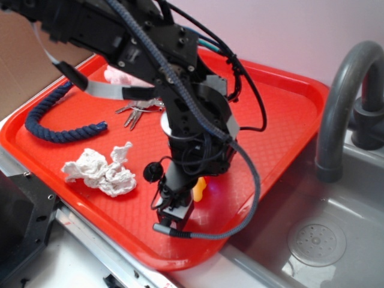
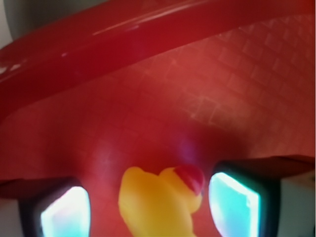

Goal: Grab the yellow duck.

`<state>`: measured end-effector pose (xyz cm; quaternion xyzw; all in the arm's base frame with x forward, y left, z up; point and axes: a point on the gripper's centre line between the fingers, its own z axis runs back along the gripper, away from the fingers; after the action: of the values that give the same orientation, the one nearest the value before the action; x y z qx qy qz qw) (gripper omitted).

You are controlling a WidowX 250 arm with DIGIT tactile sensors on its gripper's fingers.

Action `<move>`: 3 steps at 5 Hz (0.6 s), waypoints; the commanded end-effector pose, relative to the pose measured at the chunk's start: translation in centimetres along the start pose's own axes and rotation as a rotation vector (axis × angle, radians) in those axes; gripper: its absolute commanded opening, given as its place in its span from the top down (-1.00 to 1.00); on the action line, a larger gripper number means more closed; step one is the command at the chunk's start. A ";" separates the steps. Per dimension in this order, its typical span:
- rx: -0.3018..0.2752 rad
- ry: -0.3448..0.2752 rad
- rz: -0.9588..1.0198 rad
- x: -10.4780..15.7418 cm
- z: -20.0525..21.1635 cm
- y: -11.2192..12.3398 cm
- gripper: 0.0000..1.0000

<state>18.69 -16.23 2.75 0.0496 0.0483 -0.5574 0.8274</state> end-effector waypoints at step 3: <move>-0.084 0.042 0.098 -0.1 -1.4 0.8 1.00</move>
<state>19.91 -15.68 1.68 0.0294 0.0929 -0.5065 0.8567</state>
